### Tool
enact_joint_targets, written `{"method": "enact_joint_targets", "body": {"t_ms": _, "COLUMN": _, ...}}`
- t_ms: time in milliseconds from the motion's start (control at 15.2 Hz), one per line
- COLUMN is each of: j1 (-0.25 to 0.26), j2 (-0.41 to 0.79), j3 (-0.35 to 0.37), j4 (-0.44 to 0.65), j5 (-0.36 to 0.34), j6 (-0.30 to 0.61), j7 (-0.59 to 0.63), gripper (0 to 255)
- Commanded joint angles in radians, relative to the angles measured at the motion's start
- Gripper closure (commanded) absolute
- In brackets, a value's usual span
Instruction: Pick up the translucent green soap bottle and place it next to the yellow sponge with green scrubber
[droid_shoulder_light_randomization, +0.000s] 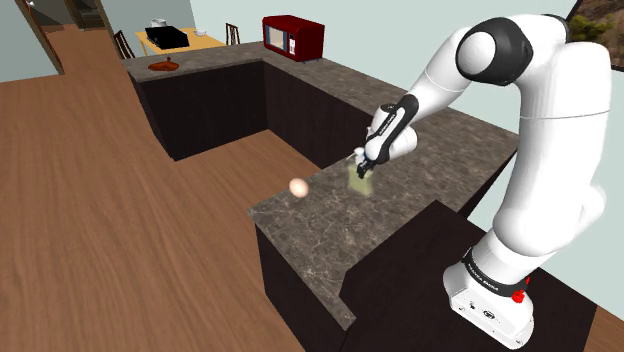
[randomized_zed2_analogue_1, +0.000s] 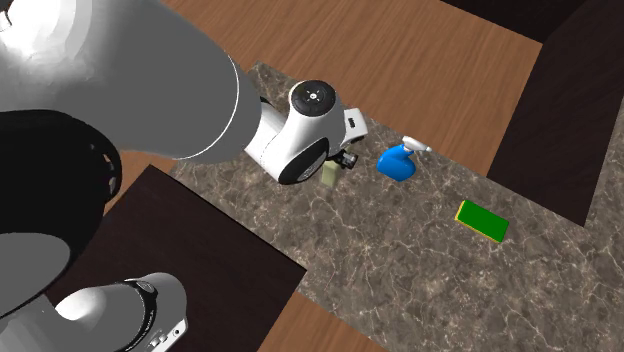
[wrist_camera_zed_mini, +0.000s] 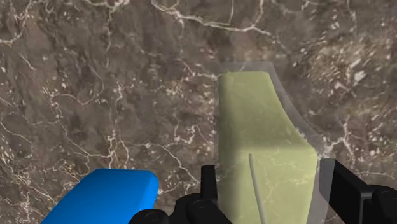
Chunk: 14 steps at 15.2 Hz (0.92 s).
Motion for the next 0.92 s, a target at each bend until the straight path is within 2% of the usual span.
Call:
{"method": "enact_joint_targets", "body": {"t_ms": 0, "j1": -0.001, "j2": -0.032, "j3": -0.001, "j4": -0.006, "j5": -0.001, "j6": -0.026, "j7": -0.003, "gripper": 255}}
{"method": "enact_joint_targets", "body": {"t_ms": 858, "j1": 0.007, "j2": -0.21, "j3": -0.009, "j4": -0.034, "j5": -0.009, "j6": -0.176, "j7": -0.007, "gripper": 255}}
